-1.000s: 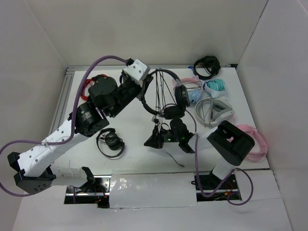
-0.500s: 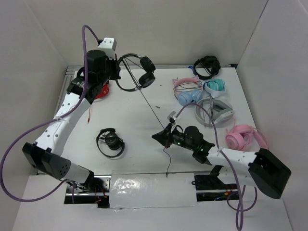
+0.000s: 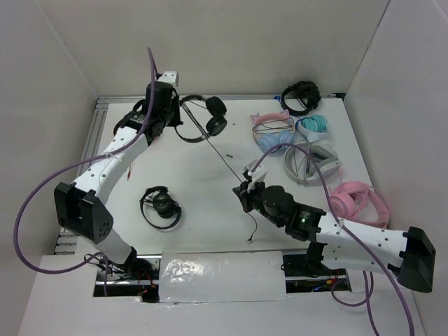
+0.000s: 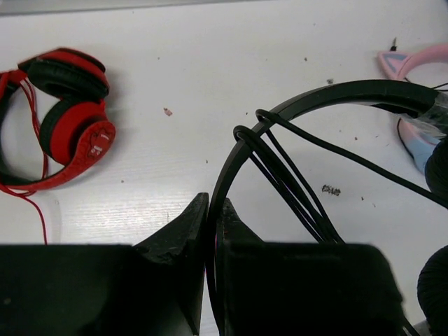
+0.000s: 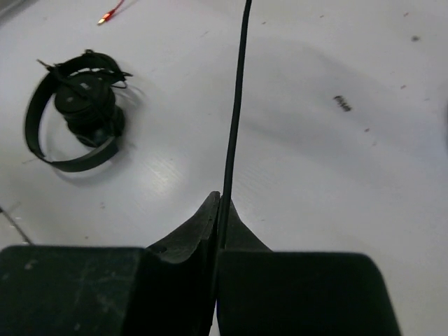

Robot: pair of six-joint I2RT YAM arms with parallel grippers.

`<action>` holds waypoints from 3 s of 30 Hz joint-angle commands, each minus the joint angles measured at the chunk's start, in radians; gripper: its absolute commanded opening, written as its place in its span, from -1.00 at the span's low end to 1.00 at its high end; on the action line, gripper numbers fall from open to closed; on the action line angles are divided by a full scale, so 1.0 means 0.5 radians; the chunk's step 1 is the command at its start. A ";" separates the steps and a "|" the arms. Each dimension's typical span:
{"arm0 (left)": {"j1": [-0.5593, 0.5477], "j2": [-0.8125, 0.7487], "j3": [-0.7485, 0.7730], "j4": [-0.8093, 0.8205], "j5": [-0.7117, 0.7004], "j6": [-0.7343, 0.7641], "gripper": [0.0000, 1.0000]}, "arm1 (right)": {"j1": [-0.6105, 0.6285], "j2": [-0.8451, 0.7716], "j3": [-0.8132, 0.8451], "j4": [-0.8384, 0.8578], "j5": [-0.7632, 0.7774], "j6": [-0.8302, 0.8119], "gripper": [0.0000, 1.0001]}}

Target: Wrap the headphones

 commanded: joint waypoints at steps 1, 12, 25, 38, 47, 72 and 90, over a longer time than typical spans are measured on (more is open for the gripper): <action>-0.019 0.039 -0.080 0.219 -0.088 -0.117 -1.00 | 0.027 -0.010 0.142 -0.177 0.219 -0.401 -1.00; -0.359 0.177 -0.479 0.454 -0.042 0.146 -1.00 | -0.224 0.211 0.639 -0.403 -0.082 -1.185 -1.00; -0.693 -0.338 -1.169 1.010 0.865 0.579 -1.00 | -0.583 0.493 0.643 0.047 -0.244 -1.338 -0.67; -0.954 -0.636 -1.314 1.066 0.891 0.619 -1.00 | -0.887 0.604 0.606 0.188 -0.676 -1.054 -0.82; -1.007 -0.866 -1.366 1.050 1.013 0.662 -1.00 | -1.025 0.588 0.578 0.093 -1.355 -1.145 -0.60; -1.019 -0.971 -0.783 0.765 0.909 0.420 -1.00 | -0.909 0.965 0.354 0.753 -1.978 -0.796 -0.14; -1.016 -1.029 -0.599 0.661 0.869 0.374 -1.00 | -0.801 0.969 0.204 1.234 -1.950 -0.483 0.04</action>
